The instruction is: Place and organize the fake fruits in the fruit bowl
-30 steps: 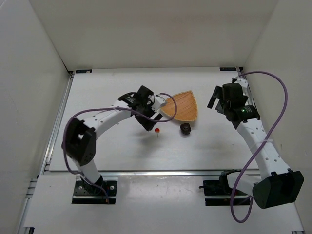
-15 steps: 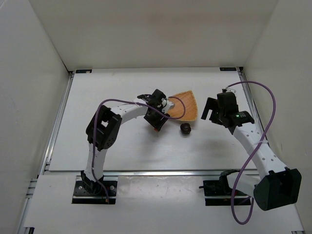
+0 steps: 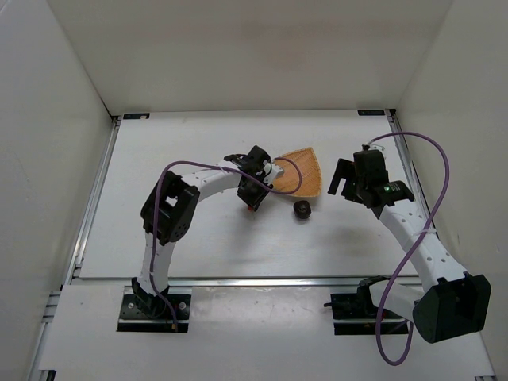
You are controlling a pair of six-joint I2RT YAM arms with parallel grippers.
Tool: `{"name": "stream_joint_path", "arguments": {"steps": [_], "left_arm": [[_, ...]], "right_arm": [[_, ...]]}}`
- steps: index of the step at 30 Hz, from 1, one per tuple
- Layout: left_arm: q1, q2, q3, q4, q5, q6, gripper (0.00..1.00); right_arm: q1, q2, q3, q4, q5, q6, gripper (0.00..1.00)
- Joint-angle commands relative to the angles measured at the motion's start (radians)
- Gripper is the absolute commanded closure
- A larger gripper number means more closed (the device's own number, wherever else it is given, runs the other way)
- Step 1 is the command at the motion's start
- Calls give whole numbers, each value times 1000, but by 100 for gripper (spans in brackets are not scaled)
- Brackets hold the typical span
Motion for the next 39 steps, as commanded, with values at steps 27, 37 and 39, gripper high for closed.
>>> {"name": "stream_joint_path", "arguments": {"steps": [27,37,39], "left_arm": [[-49,350,847,4,-14,93,52],[-58,337,833,37,-3,81,17],[-58,291,822,37,-12,65,11]], "right_arm": [[24,7,-37,68,-142,-126,1],[148,-45,-132,127,-202,-126,1],[186,-34,-132,136,-162,-126,1]]}}
